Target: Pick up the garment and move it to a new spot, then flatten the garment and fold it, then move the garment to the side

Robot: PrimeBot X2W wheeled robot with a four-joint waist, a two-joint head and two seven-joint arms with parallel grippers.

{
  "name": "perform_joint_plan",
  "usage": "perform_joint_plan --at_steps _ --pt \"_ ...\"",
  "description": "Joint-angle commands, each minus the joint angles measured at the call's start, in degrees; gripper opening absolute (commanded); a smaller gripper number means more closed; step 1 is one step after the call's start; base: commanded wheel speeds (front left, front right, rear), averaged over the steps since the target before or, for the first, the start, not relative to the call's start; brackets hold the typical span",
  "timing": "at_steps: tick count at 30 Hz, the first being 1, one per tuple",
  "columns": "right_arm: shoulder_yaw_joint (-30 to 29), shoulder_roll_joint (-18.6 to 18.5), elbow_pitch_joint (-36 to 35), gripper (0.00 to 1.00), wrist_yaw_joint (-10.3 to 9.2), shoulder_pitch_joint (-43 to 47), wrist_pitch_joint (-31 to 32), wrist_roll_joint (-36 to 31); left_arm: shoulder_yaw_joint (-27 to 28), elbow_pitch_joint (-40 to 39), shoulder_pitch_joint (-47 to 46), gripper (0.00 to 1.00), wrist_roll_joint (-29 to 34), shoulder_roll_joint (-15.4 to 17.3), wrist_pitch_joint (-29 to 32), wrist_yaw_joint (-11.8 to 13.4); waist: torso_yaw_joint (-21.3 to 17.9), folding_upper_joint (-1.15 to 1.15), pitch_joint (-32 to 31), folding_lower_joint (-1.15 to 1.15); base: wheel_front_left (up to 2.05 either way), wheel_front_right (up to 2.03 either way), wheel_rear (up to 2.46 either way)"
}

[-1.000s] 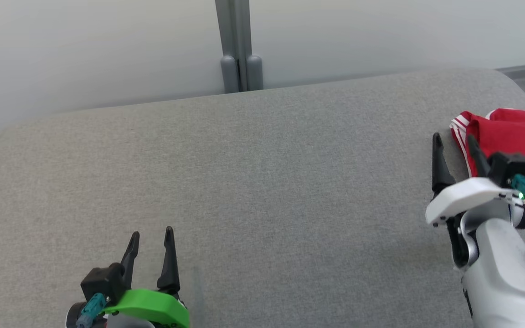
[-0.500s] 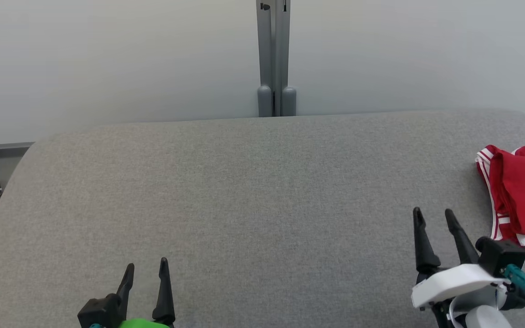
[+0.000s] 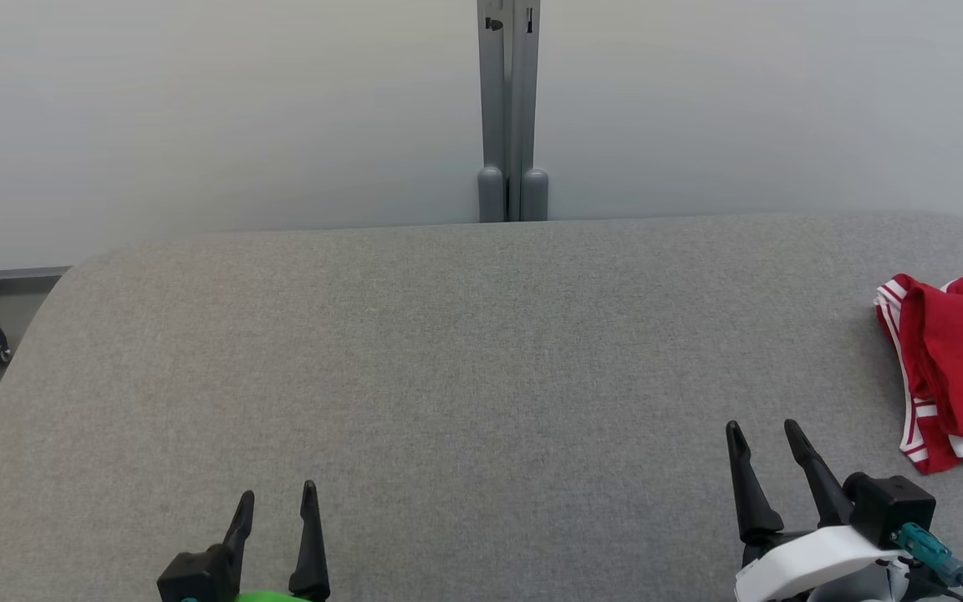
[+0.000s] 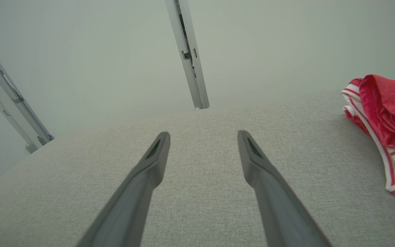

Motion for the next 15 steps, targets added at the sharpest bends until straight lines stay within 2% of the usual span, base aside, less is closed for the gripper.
perform_joint_plan --at_steps 1,15 --pt "0.19 -0.13 -0.23 1.00 -0.08 0.72 -0.15 -0.33 -0.09 -0.02 -0.12 1.00 0.74 0.05 -0.19 0.42 0.02 0.00 0.02 0.00 0.00 0.00 0.00" --pt "0.06 -0.12 0.39 1.00 -0.08 0.37 -0.15 -0.59 -0.68 -0.15 -0.90 1.00 0.85 -0.03 -0.18 1.11 0.27 0.00 0.18 0.00 0.00 0.00 0.00"
